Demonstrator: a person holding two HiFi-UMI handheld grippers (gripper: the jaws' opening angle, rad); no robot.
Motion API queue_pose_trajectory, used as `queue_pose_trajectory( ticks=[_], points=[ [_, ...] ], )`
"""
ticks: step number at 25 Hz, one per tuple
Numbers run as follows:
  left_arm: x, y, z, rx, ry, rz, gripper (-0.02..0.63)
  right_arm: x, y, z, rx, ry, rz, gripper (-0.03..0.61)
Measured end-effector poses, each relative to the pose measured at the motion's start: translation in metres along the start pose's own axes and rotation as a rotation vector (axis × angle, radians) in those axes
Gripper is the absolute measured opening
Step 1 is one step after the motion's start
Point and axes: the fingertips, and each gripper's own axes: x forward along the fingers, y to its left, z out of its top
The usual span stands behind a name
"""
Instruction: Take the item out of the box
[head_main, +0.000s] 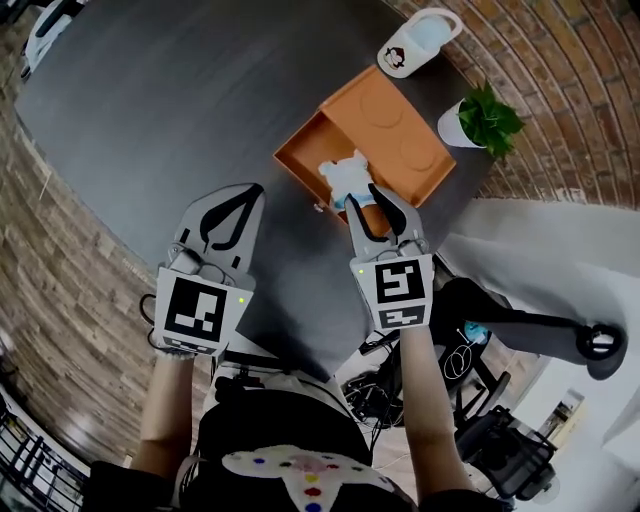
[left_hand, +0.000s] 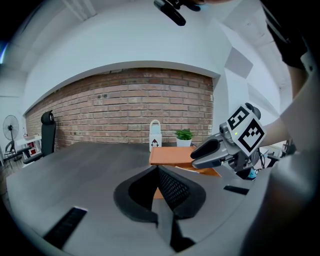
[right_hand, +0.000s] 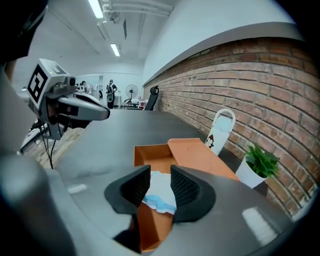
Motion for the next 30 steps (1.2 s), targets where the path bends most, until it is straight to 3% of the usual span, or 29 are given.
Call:
queue_pose_trajectory(
  ticks=[25, 30],
  points=[
    [0.012, 0.010, -0.005, 0.010, -0.025, -0.019, 0.006, 0.078, -0.001, -0.068, -0.001, 0.361, 0.053, 0.160],
    [0.014, 0.011, -0.005, 0.015, -0.025, -0.019, 0.006, 0.081, 0.002, -0.067, 0.002, 0.351, 0.074, 0.090]
  ],
)
